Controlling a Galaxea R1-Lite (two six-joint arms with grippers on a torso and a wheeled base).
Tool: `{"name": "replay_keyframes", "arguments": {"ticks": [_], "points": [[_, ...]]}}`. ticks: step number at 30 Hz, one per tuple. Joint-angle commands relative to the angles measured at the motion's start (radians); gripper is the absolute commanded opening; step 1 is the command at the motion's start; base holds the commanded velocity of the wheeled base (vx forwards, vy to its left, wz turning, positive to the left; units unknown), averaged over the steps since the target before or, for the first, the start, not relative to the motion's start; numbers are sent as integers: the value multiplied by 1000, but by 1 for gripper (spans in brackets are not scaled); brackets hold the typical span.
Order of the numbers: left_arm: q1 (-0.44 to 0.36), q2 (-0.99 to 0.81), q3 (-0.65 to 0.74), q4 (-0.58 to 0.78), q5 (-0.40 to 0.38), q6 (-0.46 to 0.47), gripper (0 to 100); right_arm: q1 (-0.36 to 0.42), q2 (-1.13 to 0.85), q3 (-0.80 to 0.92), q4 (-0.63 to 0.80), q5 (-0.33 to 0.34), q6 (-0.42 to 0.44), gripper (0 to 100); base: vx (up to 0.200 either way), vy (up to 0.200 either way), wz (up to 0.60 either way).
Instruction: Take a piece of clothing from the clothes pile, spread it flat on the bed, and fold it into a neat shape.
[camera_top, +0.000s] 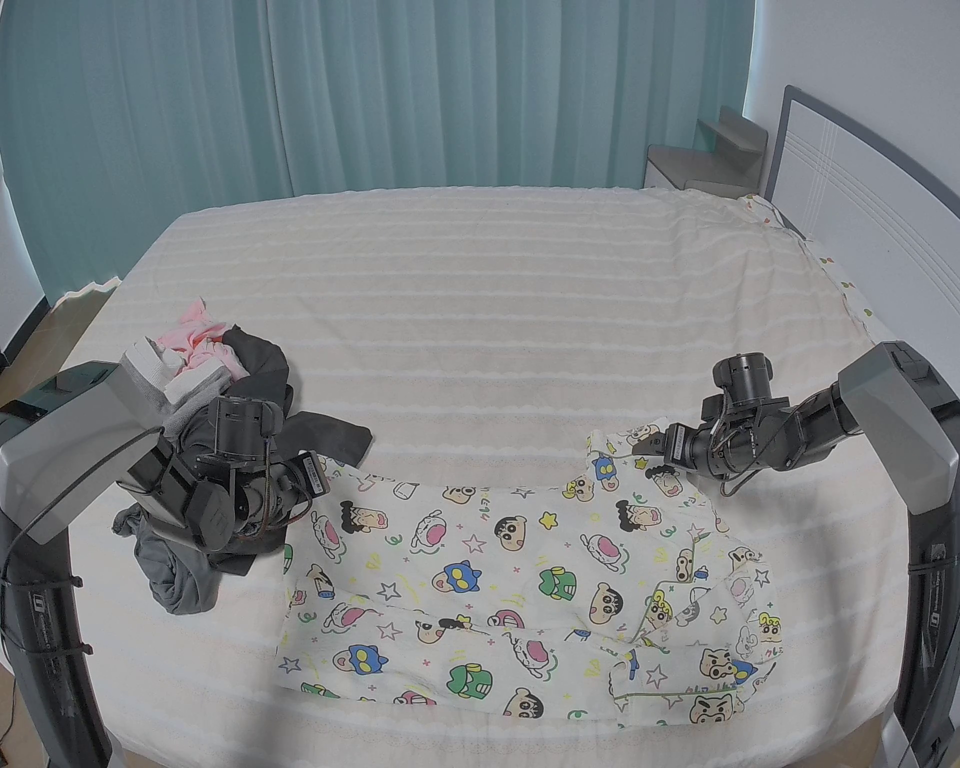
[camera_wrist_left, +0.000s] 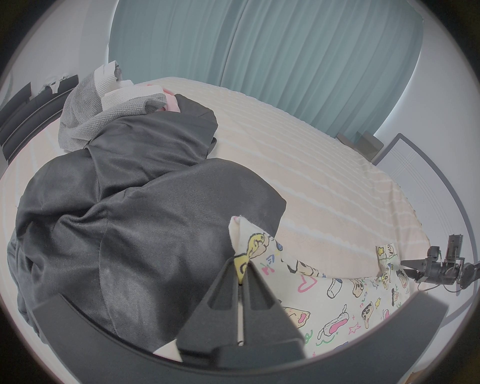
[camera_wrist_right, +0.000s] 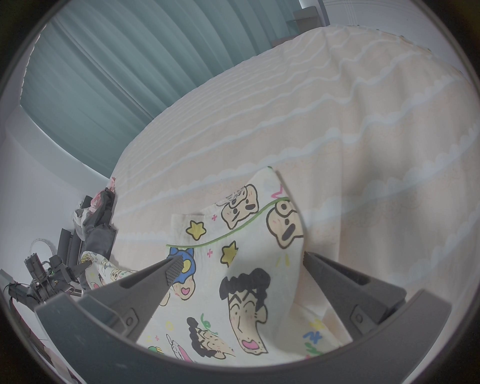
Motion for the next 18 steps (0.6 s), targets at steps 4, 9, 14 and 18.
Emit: {"name": "replay_keyframes", "arguments": {"ticks": [4, 9, 14, 18], "points": [[0, -1, 0, 0, 1, -1, 0, -13, 37, -26, 4, -9, 2, 100, 0, 0, 0], [0, -3, 1, 1, 1, -1, 0, -1, 40, -15, 4, -6, 13, 100, 0, 0, 0], [-2, -3, 1, 1, 2, -1, 0, 21, 50, -28, 4, -6, 15, 100, 0, 0, 0], [-2, -3, 1, 3, 2, -1, 0, 30, 57, -28, 6, -5, 15, 0, 0, 0, 0]]}}
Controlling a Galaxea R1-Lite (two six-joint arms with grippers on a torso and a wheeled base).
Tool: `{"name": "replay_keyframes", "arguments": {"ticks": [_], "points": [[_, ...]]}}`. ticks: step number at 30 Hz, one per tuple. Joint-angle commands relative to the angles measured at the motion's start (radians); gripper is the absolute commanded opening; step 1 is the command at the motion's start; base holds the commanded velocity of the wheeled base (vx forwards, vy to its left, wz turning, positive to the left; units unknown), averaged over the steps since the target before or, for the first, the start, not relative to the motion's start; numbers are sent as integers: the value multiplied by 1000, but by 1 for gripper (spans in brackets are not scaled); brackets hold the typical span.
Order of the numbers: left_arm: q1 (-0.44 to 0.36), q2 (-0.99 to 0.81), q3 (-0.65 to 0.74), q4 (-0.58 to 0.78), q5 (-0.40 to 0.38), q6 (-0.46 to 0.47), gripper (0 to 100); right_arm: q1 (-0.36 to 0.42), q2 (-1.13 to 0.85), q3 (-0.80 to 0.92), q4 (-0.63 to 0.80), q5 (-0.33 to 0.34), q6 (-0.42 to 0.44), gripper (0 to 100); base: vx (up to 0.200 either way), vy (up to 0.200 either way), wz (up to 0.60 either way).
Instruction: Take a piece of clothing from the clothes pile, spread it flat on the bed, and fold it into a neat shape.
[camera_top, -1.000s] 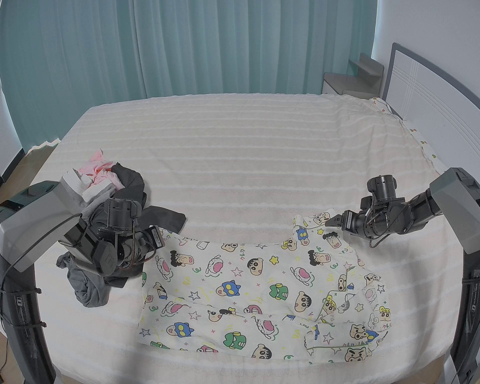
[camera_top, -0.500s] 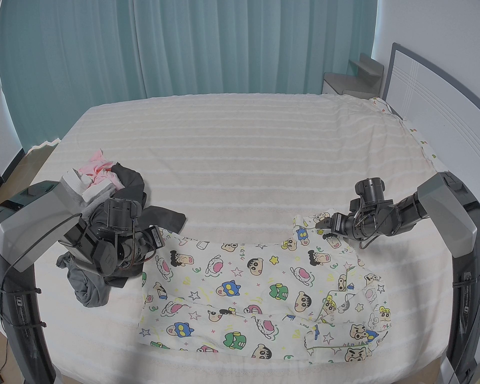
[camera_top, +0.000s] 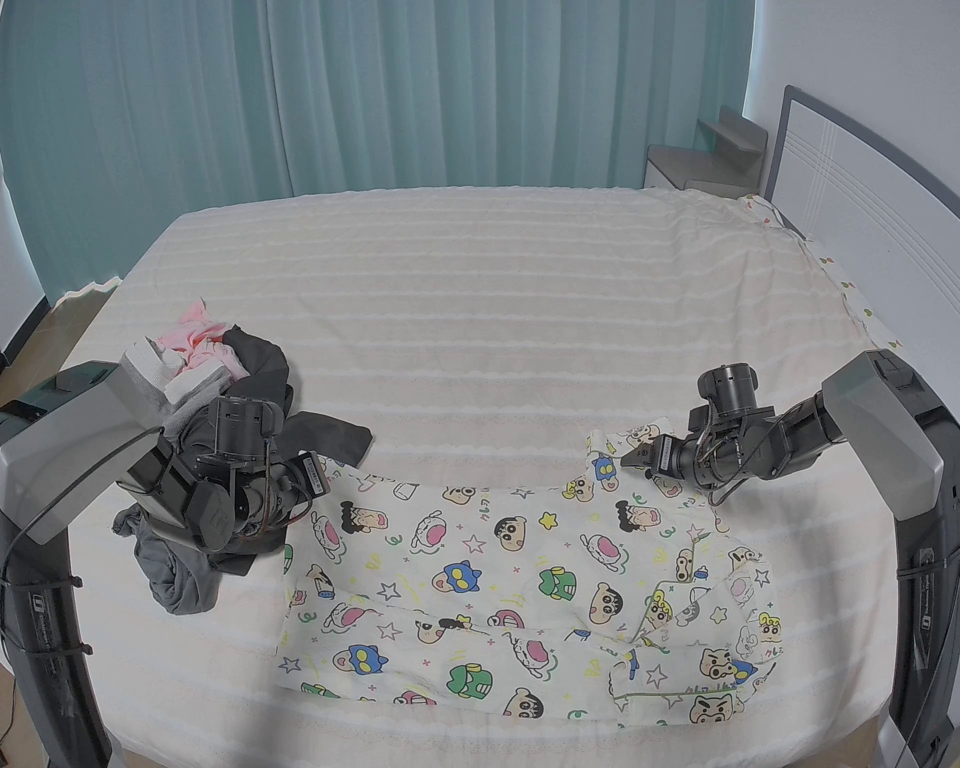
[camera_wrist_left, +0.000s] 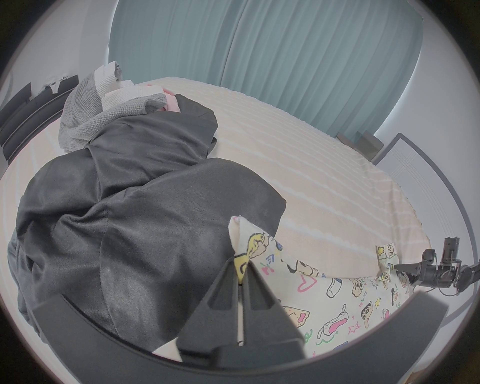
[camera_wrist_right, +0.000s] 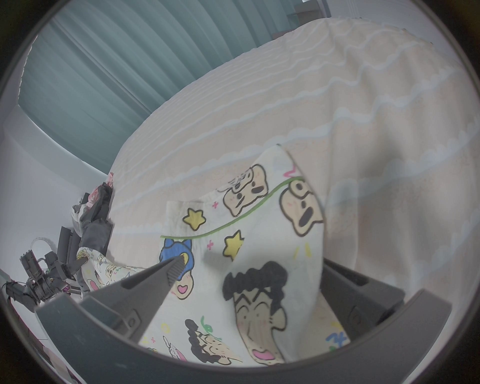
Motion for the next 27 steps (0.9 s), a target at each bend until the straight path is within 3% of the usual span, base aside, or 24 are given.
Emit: {"name": "replay_keyframes", "arguments": {"ticks": [1, 6, 17, 27], "points": [[0, -1, 0, 1, 0, -1, 0, 6, 9, -2, 0, 1, 1, 0, 0, 0, 0], [0, -3, 0, 1, 2, -2, 0, -2, 15, -17, -4, 2, 65, 0, 0, 0, 0], [-3, -29, 21, -1, 25, -2, 0, -36, -29, 5, -10, 5, 117, 0, 0, 0, 0], [-3, -82, 57, -2, 23, -2, 0, -56, -137, 117, -20, 90, 124, 0, 0, 0, 0]]}}
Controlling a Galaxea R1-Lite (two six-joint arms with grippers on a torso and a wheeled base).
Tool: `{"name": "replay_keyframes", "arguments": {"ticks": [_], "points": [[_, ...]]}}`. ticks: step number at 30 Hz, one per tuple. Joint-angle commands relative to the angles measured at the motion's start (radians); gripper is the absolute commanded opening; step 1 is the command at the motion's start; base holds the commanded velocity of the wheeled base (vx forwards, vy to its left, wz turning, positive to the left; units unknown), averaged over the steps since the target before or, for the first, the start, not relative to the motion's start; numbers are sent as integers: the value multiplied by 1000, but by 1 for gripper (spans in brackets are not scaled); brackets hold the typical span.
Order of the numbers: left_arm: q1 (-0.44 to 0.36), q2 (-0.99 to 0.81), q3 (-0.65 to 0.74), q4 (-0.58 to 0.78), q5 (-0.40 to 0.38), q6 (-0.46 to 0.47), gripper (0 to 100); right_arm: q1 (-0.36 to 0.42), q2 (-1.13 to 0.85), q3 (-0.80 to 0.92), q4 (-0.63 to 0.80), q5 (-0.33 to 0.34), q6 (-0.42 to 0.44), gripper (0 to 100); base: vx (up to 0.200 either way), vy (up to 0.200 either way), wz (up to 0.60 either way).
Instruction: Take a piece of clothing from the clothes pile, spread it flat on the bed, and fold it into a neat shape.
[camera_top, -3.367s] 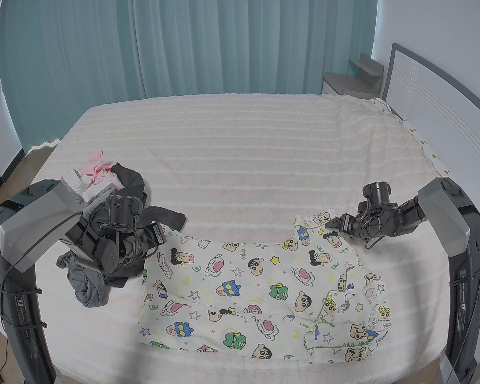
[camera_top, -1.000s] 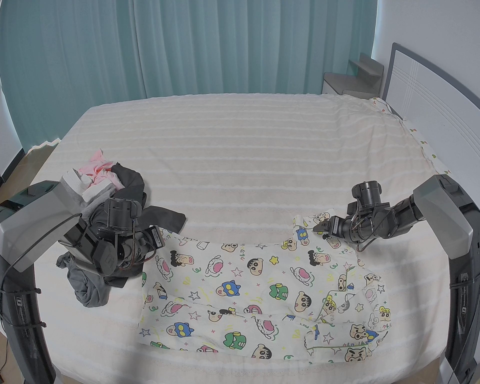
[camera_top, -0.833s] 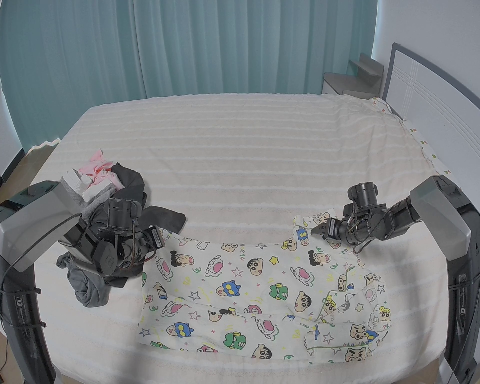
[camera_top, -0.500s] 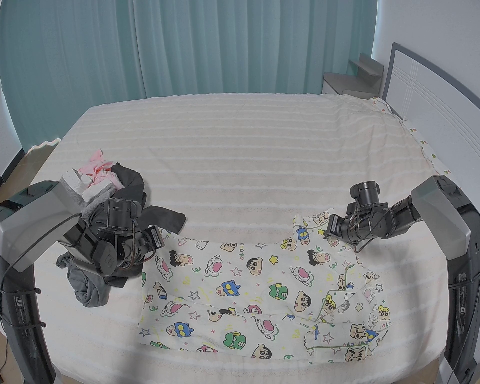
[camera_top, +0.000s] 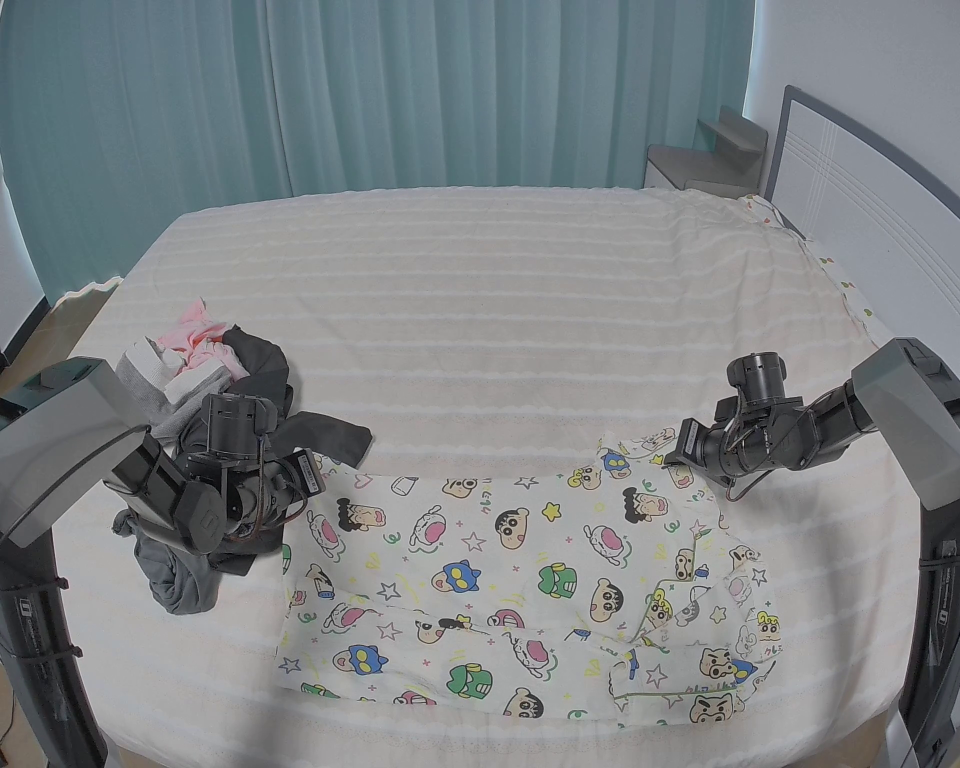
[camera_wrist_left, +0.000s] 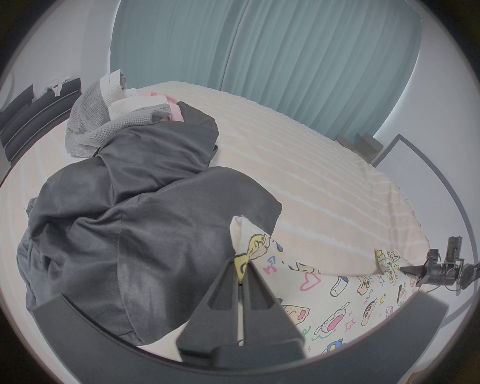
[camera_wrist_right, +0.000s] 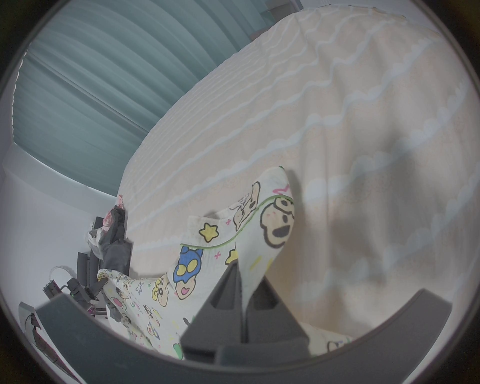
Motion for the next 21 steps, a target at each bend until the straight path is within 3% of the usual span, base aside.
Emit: {"name": "replay_keyframes", "arguments": {"ticks": [1, 21], "points": [[0, -29, 11, -2, 0, -1, 0, -5, -52, 38, -2, 10, -1, 0, 0, 0, 0], [-5, -81, 106, -63, 1, 7, 0, -46, -204, 294, -134, 115, -14, 0, 0, 0, 0]]}}
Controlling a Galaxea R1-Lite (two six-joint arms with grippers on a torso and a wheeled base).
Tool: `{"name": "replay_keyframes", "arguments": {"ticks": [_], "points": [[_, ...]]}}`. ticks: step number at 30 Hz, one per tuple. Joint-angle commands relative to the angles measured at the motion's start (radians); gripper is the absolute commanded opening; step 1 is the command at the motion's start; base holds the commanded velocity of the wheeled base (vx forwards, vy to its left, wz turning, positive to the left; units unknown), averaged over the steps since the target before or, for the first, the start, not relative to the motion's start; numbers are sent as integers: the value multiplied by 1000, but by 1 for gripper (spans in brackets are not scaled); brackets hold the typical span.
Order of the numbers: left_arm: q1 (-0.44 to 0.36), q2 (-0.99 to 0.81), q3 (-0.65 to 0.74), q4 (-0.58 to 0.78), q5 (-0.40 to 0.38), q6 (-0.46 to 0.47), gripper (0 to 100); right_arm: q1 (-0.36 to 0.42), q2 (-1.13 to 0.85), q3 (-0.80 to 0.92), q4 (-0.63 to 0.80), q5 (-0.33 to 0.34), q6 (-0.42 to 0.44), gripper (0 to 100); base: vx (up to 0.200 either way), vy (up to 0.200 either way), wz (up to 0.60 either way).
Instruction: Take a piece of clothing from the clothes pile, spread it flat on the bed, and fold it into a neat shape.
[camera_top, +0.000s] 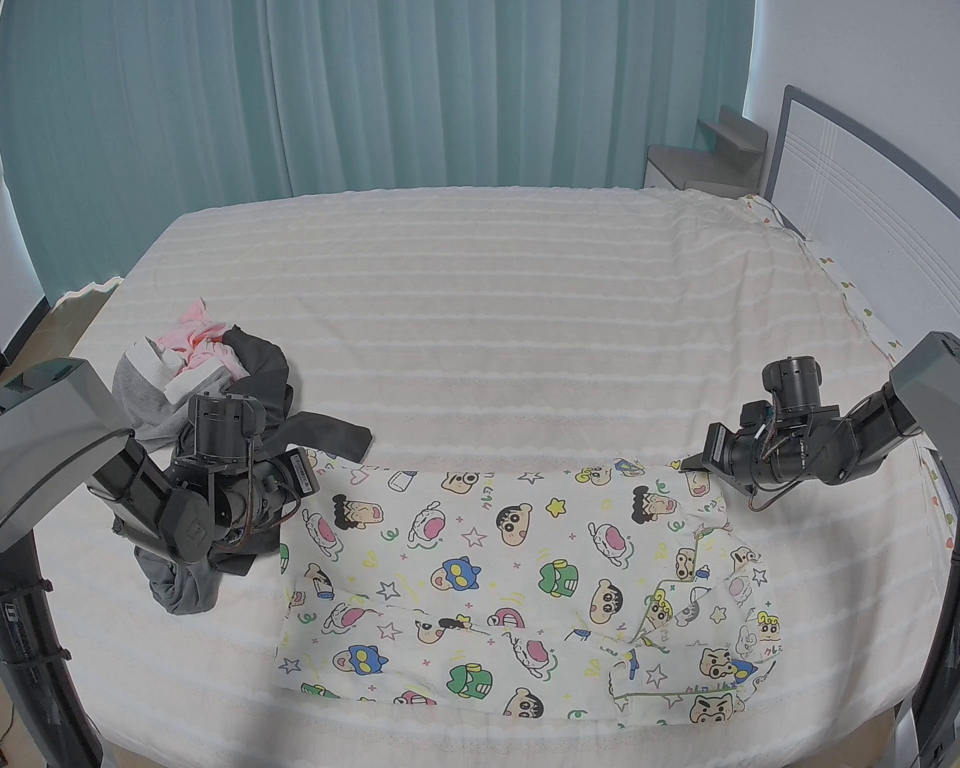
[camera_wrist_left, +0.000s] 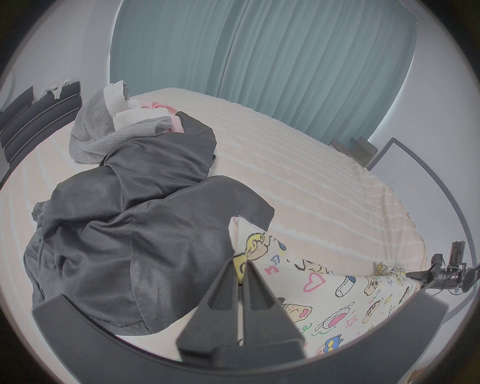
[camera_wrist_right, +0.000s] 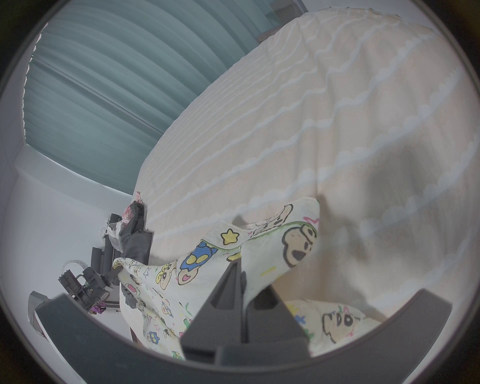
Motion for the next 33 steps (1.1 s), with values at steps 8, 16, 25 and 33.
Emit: {"name": "replay_keyframes", "arguments": {"ticks": [8, 16, 25, 33], "points": [[-13, -53, 87, -13, -1, 5, 0, -10, -139, 255, -103, 57, -46, 0, 0, 0, 0], [-25, -82, 189, -54, -4, 5, 0, 0, -163, 438, -232, 74, -86, 0, 0, 0, 0], [-59, -74, 330, -177, -2, 3, 0, 13, -169, 637, -395, 89, -130, 0, 0, 0, 0], [-76, -44, 387, -194, -2, 0, 0, 25, -114, 743, -522, 88, -152, 0, 0, 0, 0]]}}
